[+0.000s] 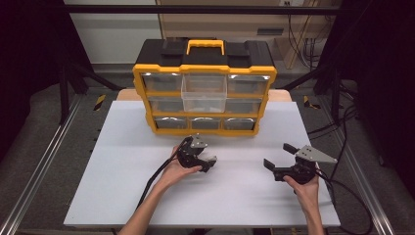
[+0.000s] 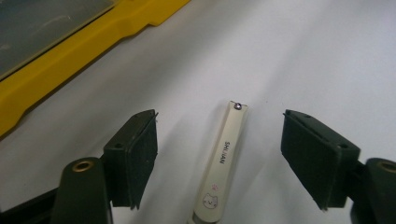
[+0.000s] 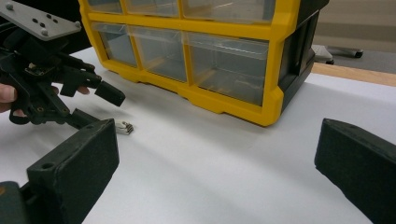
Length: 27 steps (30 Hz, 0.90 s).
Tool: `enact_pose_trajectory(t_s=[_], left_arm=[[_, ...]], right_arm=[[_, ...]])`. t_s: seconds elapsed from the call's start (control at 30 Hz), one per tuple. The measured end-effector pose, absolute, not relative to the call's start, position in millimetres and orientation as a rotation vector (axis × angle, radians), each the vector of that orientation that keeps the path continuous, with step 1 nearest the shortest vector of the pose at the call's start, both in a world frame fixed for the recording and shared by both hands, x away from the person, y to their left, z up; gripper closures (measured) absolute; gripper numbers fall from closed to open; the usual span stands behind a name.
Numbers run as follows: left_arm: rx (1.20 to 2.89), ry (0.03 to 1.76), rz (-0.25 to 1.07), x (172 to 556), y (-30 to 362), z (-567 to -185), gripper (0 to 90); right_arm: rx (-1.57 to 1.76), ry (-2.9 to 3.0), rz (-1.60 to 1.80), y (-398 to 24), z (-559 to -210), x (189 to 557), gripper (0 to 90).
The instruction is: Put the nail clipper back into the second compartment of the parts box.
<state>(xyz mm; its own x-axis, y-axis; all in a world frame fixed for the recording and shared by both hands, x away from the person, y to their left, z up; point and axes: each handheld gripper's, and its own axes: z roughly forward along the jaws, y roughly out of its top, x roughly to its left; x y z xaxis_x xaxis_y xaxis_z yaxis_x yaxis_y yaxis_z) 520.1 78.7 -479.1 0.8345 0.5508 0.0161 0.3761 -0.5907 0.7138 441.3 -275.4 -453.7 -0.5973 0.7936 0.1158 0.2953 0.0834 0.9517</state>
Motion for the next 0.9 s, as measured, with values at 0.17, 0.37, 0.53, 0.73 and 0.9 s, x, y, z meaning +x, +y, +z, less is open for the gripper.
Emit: enact_pose_trajectory(t_s=[0.17, 0.37, 0.53, 0.73, 0.9], left_arm=[[2.279, 0.681, 0.298, 519.4, 77.8, -479.3, 41.7], [2.289, 0.683, 0.293, 519.1, 77.1, -479.7, 55.3], [2.288, 0.684, 0.277, 520.1, 76.4, -481.2, 61.0], [2.295, 0.680, 0.269, 520.7, 75.7, -483.1, 66.7], [2.295, 0.679, 0.268, 521.4, 76.1, -483.2, 71.0]], right_arm=[[1.073, 1.935, 1.529, -275.2, -453.7, 441.3, 0.5], [1.076, 1.936, 1.529, -274.9, -453.8, 441.3, 0.5], [1.078, 1.937, 1.529, -274.9, -453.9, 441.5, 0.5], [1.078, 1.938, 1.530, -274.9, -453.8, 441.4, 0.5], [1.077, 1.937, 1.529, -275.0, -453.7, 441.5, 0.5]])
